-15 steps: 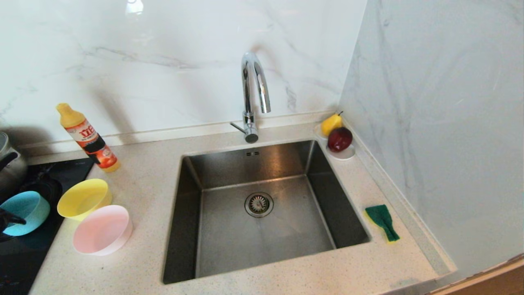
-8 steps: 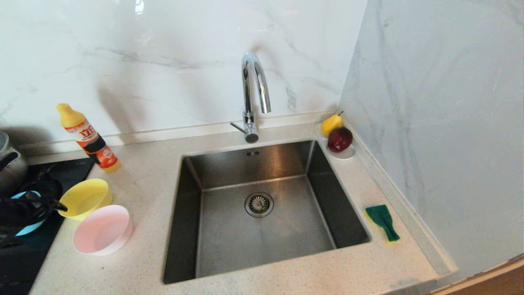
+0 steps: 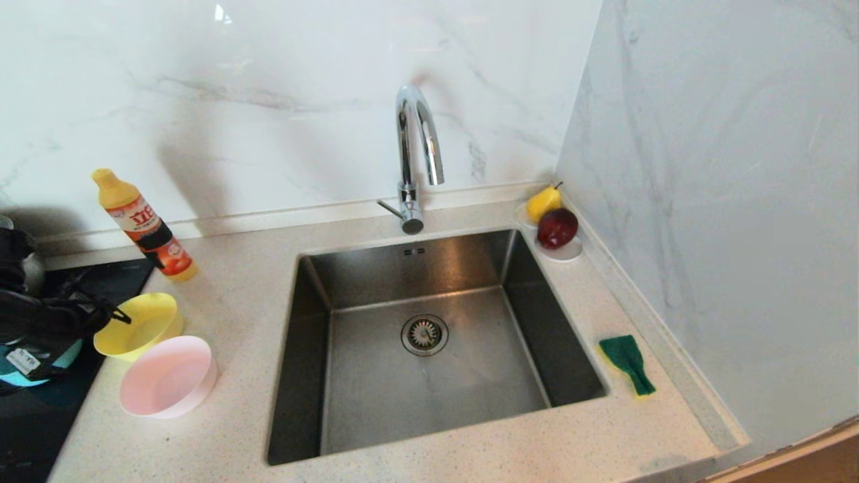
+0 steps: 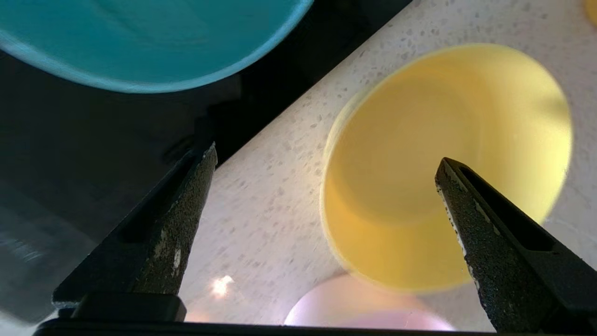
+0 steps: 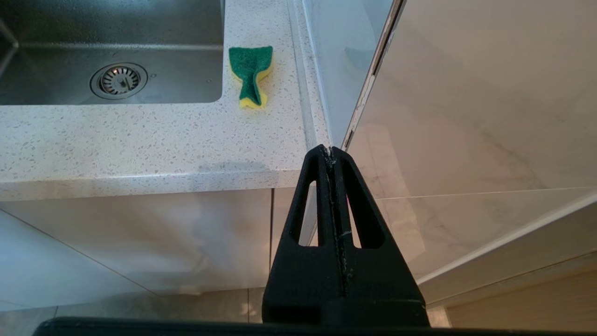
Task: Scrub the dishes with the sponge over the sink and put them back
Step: Place the bowl on the bowl
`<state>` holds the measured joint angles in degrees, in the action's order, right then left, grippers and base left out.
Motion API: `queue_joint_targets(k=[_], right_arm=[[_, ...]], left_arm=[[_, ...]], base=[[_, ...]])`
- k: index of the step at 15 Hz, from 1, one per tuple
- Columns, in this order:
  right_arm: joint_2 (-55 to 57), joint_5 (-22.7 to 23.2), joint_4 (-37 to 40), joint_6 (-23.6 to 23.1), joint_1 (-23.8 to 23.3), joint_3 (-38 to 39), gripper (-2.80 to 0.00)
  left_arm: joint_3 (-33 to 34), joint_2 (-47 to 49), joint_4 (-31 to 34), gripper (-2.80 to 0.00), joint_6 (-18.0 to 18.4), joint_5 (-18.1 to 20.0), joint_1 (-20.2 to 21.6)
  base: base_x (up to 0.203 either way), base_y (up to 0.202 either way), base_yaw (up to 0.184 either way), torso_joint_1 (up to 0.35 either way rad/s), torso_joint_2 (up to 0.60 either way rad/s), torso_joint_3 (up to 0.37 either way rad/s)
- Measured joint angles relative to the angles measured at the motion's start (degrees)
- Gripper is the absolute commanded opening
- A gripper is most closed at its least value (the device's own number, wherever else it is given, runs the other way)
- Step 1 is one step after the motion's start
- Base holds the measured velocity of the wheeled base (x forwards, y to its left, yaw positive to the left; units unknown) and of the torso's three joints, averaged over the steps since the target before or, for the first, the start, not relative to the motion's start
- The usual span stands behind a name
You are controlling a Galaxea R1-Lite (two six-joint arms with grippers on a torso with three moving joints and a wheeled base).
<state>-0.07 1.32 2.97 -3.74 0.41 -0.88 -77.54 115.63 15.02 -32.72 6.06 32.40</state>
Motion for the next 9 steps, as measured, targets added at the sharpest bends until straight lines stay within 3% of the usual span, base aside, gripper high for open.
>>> queue_joint_targets(k=[4,9], right_arm=[[0.0,0.0,0.0,0.0,0.0,0.0,-2.8],[0.0,0.0,0.0,0.0,0.0,0.0,-2.8]], left_arm=[[-3.7,3.0,0.7,0.0,-1.8,-0.1,-1.6],[-10.2,5.6,6.2,0.0,-4.1,-0.1,-3.1]], base=[[0.0,0.0,0.0,0.0,0.0,0.0],[0.0,0.0,0.0,0.0,0.0,0.0]])
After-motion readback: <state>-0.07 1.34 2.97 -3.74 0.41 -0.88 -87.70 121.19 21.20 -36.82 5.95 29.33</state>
